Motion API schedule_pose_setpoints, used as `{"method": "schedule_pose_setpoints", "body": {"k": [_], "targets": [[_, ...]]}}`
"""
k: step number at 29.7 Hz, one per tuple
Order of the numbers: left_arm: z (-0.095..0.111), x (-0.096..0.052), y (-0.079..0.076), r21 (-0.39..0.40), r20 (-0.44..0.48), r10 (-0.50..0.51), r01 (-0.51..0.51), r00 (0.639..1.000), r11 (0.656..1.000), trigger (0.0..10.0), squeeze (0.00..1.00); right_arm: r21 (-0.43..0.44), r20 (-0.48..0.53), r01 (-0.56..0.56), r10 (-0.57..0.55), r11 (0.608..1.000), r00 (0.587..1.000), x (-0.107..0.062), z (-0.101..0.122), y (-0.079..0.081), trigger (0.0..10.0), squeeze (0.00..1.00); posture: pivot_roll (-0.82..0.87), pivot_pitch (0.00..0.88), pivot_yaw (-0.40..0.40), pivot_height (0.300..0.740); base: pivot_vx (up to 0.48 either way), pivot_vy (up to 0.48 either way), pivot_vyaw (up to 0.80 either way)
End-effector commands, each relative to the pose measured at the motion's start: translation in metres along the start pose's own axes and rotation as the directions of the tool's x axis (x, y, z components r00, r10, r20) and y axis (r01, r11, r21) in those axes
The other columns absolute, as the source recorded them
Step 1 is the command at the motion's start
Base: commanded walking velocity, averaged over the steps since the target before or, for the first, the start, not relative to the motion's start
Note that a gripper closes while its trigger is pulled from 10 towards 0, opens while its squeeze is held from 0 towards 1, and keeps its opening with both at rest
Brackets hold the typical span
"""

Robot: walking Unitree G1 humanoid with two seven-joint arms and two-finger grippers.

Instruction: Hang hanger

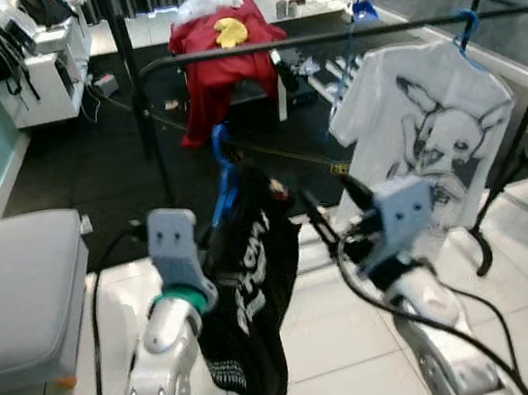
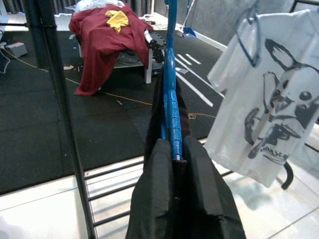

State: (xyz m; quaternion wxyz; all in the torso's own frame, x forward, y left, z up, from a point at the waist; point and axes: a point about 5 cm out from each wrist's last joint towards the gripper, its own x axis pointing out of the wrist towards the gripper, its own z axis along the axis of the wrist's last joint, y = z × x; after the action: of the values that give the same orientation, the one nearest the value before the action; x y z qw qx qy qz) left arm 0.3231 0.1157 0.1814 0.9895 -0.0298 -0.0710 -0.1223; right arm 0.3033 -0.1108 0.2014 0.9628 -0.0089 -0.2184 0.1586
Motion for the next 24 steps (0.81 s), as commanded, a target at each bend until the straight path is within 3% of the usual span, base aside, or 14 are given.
{"method": "schedule_pose_setpoints", "body": {"k": [1,3,5,6,7,10,12,20,24], "targets": [[0.017,0.003,-0.007,-0.017,0.067,-0.027,0.028,0.997,0.999,10.0,0.00,0.000,-0.021,0.021,-0.021,1.000,1.000,-0.004,-0.004,-0.006,10.0,0.00,-0.16,0.070,0.063,0.740,0.480,0.000,0.00],[0.034,0.005,-0.011,-0.042,0.125,-0.043,0.049,0.991,0.998,10.0,0.00,0.000,-0.026,0.020,-0.020,1.000,0.999,-0.005,-0.005,-0.007,10.0,0.00,-0.16,0.070,0.062,0.740,0.480,0.000,0.00],[0.034,0.005,-0.011,-0.042,0.125,-0.043,0.049,0.991,0.998,10.0,0.00,0.000,-0.026,0.020,-0.020,1.000,0.999,-0.005,-0.005,-0.007,10.0,0.00,-0.16,0.070,0.062,0.740,0.480,0.000,0.00],[0.053,0.007,-0.016,-0.047,0.190,-0.070,0.081,0.979,0.996,10.0,0.00,-0.002,-0.030,0.019,-0.019,1.000,0.999,-0.005,-0.006,-0.007,10.0,0.00,-0.16,0.070,0.060,0.740,0.480,0.000,0.00],[0.053,0.007,-0.016,-0.047,0.190,-0.070,0.081,0.979,0.996,10.0,0.00,-0.002,-0.030,0.019,-0.019,1.000,0.999,-0.005,-0.006,-0.007,10.0,0.00,-0.16,0.070,0.060,0.740,0.480,0.000,0.00],[0.086,0.004,-0.032,-0.015,0.297,-0.157,0.169,0.942,0.986,10.0,0.00,-0.006,-0.044,0.017,-0.017,1.000,0.999,-0.006,-0.010,-0.008,10.0,0.00,-0.16,0.068,0.059,0.740,0.480,0.000,0.00],[0.091,0.004,-0.036,-0.002,0.312,-0.178,0.188,0.933,0.982,10.0,0.00,-0.007,-0.047,0.017,-0.017,1.000,0.999,-0.006,-0.011,-0.008,10.0,0.00,-0.16,0.068,0.060,0.740,0.480,0.000,0.00],[0.087,0.006,-0.058,0.029,0.299,-0.240,0.243,0.923,0.970,10.0,0.00,-0.011,-0.058,0.018,-0.018,1.000,0.998,-0.005,-0.015,-0.010,10.0,0.00,-0.16,0.070,0.061,0.740,0.464,0.000,0.00],[0.073,0.007,-0.073,0.032,0.225,-0.286,0.286,0.932,0.958,10.0,0.00,-0.013,-0.062,0.017,-0.017,1.000,0.998,-0.006,-0.016,-0.010,10.0,0.00,-0.16,0.075,0.061,0.740,0.090,0.000,0.00]]}}
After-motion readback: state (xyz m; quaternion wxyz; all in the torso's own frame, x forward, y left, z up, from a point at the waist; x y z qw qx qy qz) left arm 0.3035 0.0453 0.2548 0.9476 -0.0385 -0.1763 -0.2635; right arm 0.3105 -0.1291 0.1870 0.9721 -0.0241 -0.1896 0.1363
